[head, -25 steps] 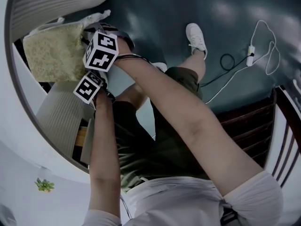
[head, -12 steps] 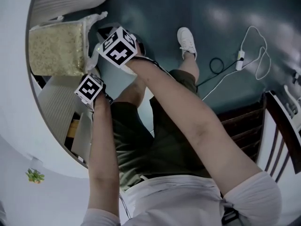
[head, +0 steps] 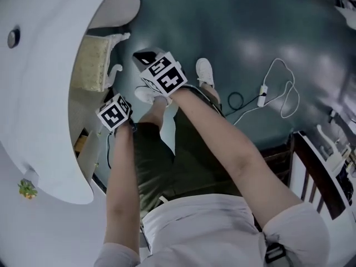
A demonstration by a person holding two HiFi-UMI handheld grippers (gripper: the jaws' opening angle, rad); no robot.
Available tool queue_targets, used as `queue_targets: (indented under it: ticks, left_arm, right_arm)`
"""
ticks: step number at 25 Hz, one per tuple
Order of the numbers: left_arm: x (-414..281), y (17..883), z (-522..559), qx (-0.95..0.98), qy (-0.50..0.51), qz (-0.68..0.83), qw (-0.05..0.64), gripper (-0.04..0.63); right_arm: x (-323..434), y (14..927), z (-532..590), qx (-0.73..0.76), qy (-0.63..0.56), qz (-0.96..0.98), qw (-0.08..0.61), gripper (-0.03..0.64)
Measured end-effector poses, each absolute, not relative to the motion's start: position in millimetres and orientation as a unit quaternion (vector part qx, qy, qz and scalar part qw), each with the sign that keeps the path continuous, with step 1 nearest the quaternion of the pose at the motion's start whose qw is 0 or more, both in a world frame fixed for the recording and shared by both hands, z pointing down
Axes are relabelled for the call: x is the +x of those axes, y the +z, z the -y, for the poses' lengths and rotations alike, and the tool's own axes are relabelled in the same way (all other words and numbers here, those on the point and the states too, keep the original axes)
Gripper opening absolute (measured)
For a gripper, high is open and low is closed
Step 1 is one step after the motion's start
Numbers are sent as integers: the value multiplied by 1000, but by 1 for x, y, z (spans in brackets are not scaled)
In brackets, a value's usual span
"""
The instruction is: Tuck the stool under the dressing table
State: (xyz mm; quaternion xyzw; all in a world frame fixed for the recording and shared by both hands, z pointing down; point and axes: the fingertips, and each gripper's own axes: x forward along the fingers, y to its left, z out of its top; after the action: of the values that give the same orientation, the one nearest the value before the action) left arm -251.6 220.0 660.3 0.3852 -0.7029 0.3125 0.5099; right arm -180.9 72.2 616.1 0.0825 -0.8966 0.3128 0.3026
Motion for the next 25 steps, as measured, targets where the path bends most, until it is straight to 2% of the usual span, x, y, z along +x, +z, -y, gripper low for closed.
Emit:
queue_targets:
  ticks: [14, 25]
  left_arm:
    - [-199, 474, -133, 507, 150, 699, 482, 2]
    - [-189, 308, -88, 589, 105, 702, 386, 2]
  right_arm:
    - [-126, 441, -33, 58, 262, 920, 287, 9]
    - [-97, 277, -7, 36, 200, 948, 244, 9]
